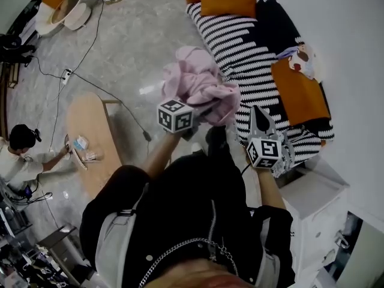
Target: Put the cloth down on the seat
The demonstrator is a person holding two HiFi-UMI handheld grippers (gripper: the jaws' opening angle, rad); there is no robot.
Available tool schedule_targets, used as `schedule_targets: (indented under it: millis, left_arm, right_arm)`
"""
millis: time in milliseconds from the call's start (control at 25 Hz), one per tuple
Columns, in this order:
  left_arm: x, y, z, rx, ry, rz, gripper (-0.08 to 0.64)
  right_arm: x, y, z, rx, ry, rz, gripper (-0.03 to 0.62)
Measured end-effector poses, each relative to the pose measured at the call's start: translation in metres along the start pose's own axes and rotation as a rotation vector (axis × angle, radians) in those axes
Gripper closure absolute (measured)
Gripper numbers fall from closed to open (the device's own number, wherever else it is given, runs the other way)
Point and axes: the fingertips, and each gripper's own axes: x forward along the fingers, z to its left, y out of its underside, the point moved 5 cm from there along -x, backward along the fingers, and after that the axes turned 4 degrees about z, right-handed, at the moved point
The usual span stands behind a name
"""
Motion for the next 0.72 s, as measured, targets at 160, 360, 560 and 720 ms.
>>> schedule_targets:
  millis: [160, 360, 560, 720]
  left_arm:
    - [0.015, -0.011, 0.015, -0.001, -0.013, 0.014, 0.241]
    - [0.039, -0.031, 0.032, -0.015, -0.022, 0.024, 0.241]
    - [0.064, -0.050, 0.041, -0.026, -0.031, 0.021, 0.241]
    - [0.080, -0.063, 0.047, -0.024, -0.041, 0.023, 0.241]
  right_arm:
    - [0.022, -0.010, -0.015, 0.010, -0.007, -0.008, 0.603]
    - [0.053, -0.025, -0.036, 0.020, -0.018, -0.005, 0.603]
    - [0.078, -0.044, -0.059, 0.005, -0.046, -0.007, 0.603]
    - [0.095, -0.056, -0.077, 0.013, -0.055, -0.013, 0.603]
